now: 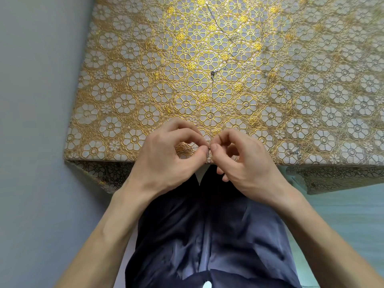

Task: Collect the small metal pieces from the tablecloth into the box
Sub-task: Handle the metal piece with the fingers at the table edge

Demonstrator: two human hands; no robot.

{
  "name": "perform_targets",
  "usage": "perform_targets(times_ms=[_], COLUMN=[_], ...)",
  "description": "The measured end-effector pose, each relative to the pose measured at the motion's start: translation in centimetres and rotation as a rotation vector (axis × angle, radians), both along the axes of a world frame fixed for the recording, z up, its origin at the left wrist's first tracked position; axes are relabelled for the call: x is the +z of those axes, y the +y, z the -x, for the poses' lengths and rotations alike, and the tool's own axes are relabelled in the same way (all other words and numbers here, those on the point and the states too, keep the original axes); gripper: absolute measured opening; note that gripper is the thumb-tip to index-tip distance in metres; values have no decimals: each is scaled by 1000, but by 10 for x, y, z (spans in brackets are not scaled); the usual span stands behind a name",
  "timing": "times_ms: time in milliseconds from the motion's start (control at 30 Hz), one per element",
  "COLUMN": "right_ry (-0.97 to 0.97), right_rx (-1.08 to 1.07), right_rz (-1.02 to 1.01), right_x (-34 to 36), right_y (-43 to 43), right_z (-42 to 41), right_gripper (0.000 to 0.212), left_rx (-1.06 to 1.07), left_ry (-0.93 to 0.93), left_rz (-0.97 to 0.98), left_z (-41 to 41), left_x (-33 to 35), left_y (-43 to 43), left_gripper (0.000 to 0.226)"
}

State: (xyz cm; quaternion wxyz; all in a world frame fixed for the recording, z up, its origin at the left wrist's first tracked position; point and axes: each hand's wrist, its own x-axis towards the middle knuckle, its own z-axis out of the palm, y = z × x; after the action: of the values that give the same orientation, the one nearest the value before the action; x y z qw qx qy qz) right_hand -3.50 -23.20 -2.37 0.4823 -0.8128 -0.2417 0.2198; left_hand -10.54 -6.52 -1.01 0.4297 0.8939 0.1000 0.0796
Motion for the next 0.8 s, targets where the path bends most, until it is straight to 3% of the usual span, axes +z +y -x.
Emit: perform_targets(times_ms=[233, 600, 800], right_ry=[-169, 192, 137], right_rx=[20, -28, -6], right_rz=[18, -53, -29], right_x=[-3, 4, 1], right_y=[0, 0, 0], right_z=[-1, -1, -2], right_gripper=[10, 14, 12], left_rx=[6, 21, -9], left_ry=[-3, 4, -17], left_rz=[-15, -23, -36], left_z=[0, -1, -2], left_x=[1, -1, 1], left_y=[-1, 2, 1], left_gripper=[5, 10, 6])
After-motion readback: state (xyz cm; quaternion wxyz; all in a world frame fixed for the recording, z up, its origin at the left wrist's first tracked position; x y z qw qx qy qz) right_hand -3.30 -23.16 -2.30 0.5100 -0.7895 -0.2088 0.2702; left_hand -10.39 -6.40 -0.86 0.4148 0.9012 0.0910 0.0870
